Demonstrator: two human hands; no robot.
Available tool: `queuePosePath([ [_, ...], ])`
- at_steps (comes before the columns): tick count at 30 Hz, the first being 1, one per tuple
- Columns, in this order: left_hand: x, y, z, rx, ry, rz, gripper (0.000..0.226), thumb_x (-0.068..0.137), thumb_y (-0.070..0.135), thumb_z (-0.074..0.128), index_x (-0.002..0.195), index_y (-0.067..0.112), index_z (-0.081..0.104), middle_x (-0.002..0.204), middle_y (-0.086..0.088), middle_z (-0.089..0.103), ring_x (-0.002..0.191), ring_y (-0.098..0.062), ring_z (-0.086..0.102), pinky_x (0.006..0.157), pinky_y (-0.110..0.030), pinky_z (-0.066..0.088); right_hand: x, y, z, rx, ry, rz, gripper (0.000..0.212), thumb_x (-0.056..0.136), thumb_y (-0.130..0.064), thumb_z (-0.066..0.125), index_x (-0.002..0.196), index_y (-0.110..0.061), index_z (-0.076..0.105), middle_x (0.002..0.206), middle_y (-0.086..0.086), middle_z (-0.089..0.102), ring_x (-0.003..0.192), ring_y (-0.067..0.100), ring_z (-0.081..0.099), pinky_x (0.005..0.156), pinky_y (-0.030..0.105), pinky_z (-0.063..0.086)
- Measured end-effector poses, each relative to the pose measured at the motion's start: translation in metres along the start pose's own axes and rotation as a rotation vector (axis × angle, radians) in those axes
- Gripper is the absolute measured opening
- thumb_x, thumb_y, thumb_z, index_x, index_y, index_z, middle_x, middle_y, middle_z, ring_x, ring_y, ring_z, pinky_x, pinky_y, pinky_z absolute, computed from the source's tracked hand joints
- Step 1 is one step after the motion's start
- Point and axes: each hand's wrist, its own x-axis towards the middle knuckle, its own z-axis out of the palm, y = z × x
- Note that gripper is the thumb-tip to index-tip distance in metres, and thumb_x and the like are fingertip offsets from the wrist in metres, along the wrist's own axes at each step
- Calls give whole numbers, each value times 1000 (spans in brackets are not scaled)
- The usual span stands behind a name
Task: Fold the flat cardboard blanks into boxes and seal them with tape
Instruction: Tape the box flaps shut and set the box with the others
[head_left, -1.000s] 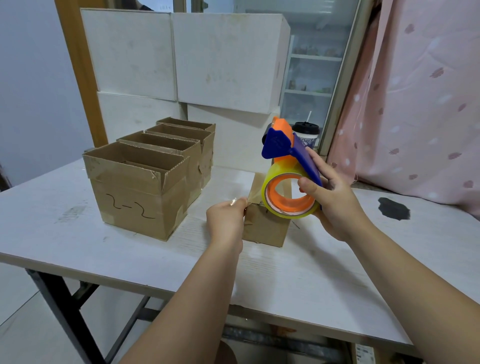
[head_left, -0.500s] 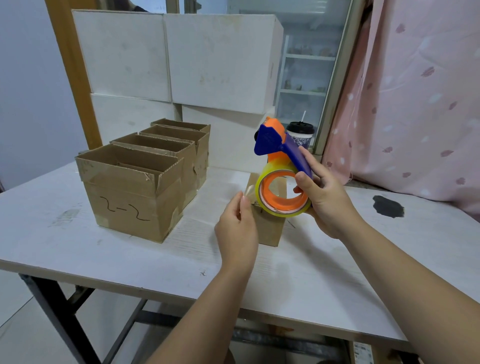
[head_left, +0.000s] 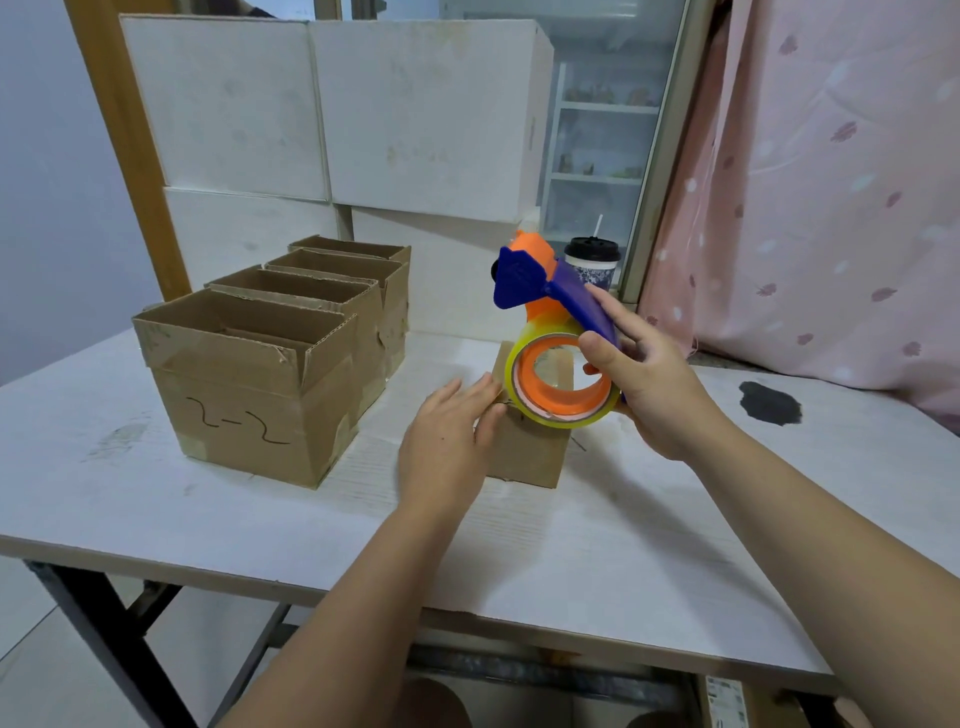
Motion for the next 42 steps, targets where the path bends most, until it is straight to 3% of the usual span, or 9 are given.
queuePosePath([
  [5, 4, -3, -2, 159, 70, 126, 31, 96, 29, 51, 124, 26, 63, 117, 10, 66, 117, -19, 49, 83, -33, 46, 8, -13, -9, -411, -54, -84, 79, 64, -64, 61, 139, -51, 37, 128, -30, 49, 111, -8, 52, 87, 11, 42],
  [10, 5, -3, -6, 237, 189, 336, 19, 85, 18, 68, 102, 13, 74, 85, 2, 73, 77, -25, 62, 54, -30, 47, 12, -22, -22, -556, -172, -80, 73, 64, -68, 61, 133, -56, 42, 129, -32, 49, 112, 0, 54, 97, 26, 44],
  [14, 4, -5, -7, 274, 247, 464, 25, 90, 24, 55, 97, 10, 74, 81, 2, 73, 68, -26, 61, 46, -29, 48, 16, -23, -28, -572, -198, -73, 68, 63, -72, 65, 127, -61, 46, 123, -34, 53, 107, -5, 55, 91, 23, 43],
  [19, 5, -11, -1, 368, 314, 518, 20, 88, 19, 62, 98, 8, 75, 95, 0, 74, 73, -26, 64, 47, -29, 49, 18, -20, -48, -588, -261, -53, 57, 62, -68, 67, 116, -68, 49, 107, -46, 55, 96, -15, 56, 76, 12, 41],
  [21, 5, -12, 2, 359, 306, 513, 18, 84, 14, 70, 100, 7, 74, 96, -2, 74, 77, -26, 66, 49, -30, 52, 16, -17, -57, -598, -295, -43, 59, 59, -69, 66, 115, -70, 49, 109, -44, 55, 98, -13, 57, 76, 10, 42],
  [27, 2, -9, 9, 259, 191, 444, 29, 90, 21, 55, 107, 3, 71, 105, -13, 71, 87, -30, 70, 56, -40, 58, 15, 4, -72, -518, -278, -15, 56, 67, -55, 69, 118, -69, 49, 116, -30, 59, 101, 1, 59, 86, 18, 46],
  [34, 0, -4, 7, 207, 150, 402, 28, 85, 10, 61, 109, 0, 69, 110, -19, 68, 93, -35, 68, 63, -45, 58, 9, 26, -77, -315, -202, -20, 55, 69, -43, 70, 115, -67, 52, 109, -24, 64, 83, 0, 60, 76, 20, 53],
  [39, 1, 13, 5, 281, -38, 270, 52, 86, 38, 63, 134, 22, 50, 107, -8, 56, 94, -24, 54, 63, -29, 41, 5, 31, -73, -281, -182, -29, 51, 69, -62, 65, 117, -68, 49, 102, -32, 61, 79, -2, 58, 71, 16, 51],
  [42, 3, 27, 5, 433, -35, 250, 34, 89, 43, 55, 116, 23, 58, 106, -5, 48, 95, -21, 46, 63, -27, 36, 4, 33, -71, -291, -142, -46, 40, 79, -74, 49, 118, -68, 47, 89, -24, 59, 73, -2, 52, 70, 15, 47],
])
